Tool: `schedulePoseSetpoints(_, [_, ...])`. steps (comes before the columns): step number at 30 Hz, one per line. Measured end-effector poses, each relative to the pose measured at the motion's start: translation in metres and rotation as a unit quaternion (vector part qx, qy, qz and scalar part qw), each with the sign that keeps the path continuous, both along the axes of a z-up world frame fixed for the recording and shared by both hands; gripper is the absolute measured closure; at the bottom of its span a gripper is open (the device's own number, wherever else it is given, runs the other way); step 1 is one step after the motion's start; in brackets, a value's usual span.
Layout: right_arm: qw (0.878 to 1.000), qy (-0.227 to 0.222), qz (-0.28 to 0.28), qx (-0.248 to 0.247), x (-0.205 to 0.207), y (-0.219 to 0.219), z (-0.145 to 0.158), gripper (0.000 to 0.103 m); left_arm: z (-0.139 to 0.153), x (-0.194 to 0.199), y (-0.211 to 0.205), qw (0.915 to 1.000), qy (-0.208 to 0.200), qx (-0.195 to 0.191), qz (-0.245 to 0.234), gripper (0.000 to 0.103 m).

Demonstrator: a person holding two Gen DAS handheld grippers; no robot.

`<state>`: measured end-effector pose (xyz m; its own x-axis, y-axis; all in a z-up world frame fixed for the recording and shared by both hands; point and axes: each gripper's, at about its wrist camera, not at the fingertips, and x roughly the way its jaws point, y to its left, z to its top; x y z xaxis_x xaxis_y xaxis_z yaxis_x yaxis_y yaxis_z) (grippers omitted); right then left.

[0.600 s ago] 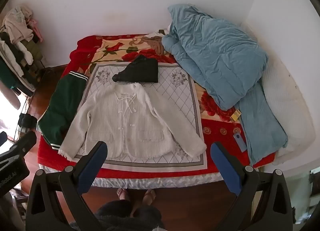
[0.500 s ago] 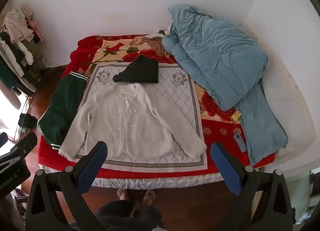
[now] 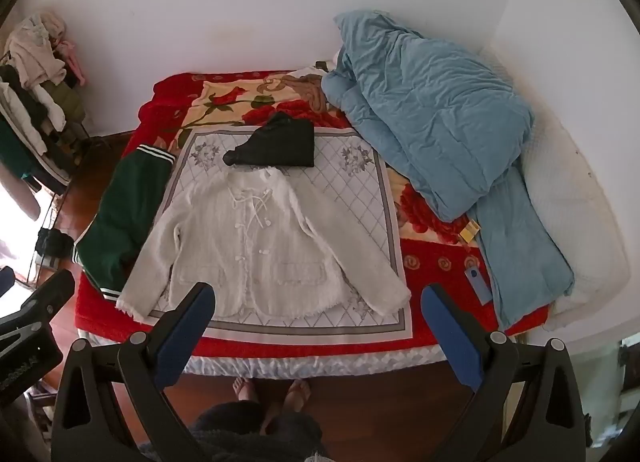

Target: Fold large clothes

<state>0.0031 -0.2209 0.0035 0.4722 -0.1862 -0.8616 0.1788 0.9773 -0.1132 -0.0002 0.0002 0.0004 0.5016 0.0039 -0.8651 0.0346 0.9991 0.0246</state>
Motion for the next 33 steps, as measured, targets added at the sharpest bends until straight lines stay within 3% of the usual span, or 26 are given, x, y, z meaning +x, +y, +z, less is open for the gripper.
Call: schedulePoseSetpoints(33, [1.000,0.001,0.000,-0.001,-0.0019,-0.0027,0.0005,0.000,0.0009,-0.0009,0.0009,1.0000,0.001,-0.001,0.001,0.000])
